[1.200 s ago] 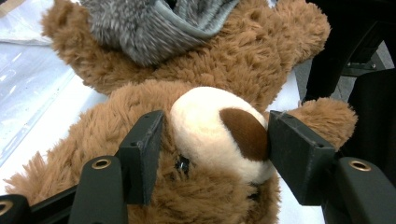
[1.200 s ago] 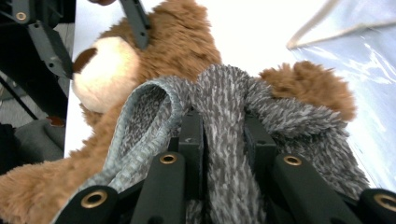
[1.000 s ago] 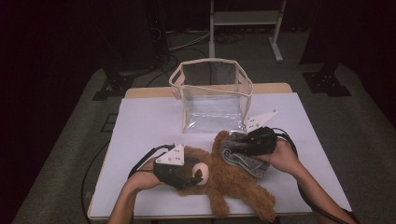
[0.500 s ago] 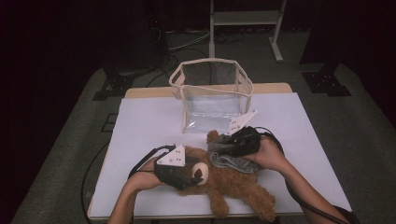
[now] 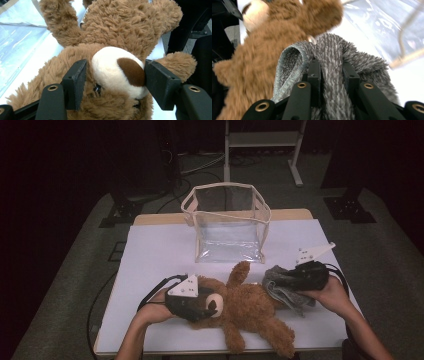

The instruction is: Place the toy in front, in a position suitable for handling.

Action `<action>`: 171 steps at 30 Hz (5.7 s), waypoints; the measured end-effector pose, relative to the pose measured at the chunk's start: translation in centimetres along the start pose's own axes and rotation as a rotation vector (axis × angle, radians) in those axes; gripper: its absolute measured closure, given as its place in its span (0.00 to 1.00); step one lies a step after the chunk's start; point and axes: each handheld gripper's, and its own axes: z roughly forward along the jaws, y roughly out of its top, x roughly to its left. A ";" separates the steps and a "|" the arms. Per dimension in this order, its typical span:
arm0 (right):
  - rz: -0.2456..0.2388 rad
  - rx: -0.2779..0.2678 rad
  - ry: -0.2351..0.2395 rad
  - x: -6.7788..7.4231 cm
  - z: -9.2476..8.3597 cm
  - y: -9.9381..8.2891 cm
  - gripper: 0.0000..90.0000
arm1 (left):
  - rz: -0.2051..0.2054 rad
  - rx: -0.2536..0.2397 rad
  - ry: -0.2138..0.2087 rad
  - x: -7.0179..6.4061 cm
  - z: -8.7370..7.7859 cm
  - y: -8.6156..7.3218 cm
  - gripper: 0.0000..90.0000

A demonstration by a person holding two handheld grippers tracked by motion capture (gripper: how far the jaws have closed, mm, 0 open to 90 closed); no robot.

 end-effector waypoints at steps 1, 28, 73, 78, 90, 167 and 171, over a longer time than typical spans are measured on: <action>0.014 -0.005 -0.005 -0.1 -0.3 -0.5 0.80 | -0.003 -0.002 0.001 0.0 0.0 0.0 0.40; 0.014 -0.096 0.029 2.4 -1.2 -2.7 0.80 | -0.047 -0.020 0.092 0.7 0.6 0.3 0.38; -0.037 -0.087 0.123 4.0 0.4 -2.2 0.80 | -0.087 -0.042 0.157 1.3 0.7 0.5 0.37; -0.010 -0.046 0.087 3.5 -0.6 -3.3 0.80 | -0.092 -0.047 0.122 1.3 0.7 0.3 0.37; -0.154 -0.026 0.117 4.0 2.8 4.5 0.80 | -0.027 0.007 0.087 0.3 0.8 0.5 0.35; -0.068 -0.004 0.095 0.5 2.6 5.3 0.81 | -0.077 -0.020 0.043 0.9 -0.5 -0.2 0.40; -0.067 0.033 0.075 0.7 1.8 3.7 0.81 | -0.073 -0.016 0.042 0.9 -0.6 -0.2 0.40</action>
